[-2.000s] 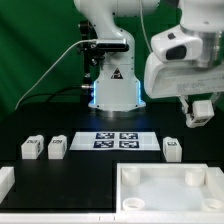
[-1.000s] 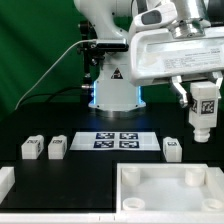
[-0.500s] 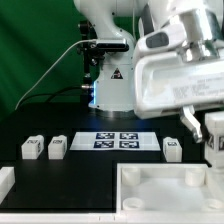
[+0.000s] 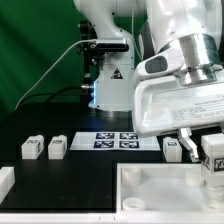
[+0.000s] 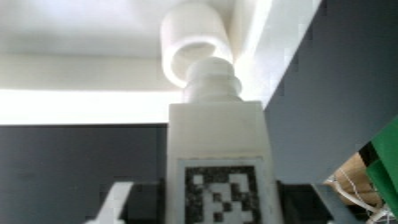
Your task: Assemble one leg
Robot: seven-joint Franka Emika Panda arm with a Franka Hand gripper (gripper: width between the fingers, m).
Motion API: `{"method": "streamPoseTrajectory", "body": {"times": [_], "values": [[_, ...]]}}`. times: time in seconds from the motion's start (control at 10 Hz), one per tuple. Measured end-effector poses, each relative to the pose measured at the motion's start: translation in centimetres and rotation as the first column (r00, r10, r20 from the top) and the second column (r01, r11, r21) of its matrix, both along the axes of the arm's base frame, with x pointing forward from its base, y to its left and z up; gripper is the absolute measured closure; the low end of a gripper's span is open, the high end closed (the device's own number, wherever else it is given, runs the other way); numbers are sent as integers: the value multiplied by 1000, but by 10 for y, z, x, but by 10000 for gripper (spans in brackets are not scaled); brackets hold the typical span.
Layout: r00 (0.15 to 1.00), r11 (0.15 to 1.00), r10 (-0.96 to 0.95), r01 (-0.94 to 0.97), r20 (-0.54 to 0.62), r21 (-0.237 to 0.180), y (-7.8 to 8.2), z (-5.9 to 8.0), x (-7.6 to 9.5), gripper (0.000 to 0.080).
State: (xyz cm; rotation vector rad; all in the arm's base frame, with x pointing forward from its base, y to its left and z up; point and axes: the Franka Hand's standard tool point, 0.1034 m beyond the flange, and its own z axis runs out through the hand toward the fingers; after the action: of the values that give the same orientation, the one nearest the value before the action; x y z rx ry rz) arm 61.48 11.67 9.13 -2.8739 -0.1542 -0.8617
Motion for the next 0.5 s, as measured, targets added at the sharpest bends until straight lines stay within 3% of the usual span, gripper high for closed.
{"method": "streamPoseTrajectory", "body": {"times": [0.5], "values": [[1000,1000,-10,10,-2,2,-5,-11,5,508]]}}
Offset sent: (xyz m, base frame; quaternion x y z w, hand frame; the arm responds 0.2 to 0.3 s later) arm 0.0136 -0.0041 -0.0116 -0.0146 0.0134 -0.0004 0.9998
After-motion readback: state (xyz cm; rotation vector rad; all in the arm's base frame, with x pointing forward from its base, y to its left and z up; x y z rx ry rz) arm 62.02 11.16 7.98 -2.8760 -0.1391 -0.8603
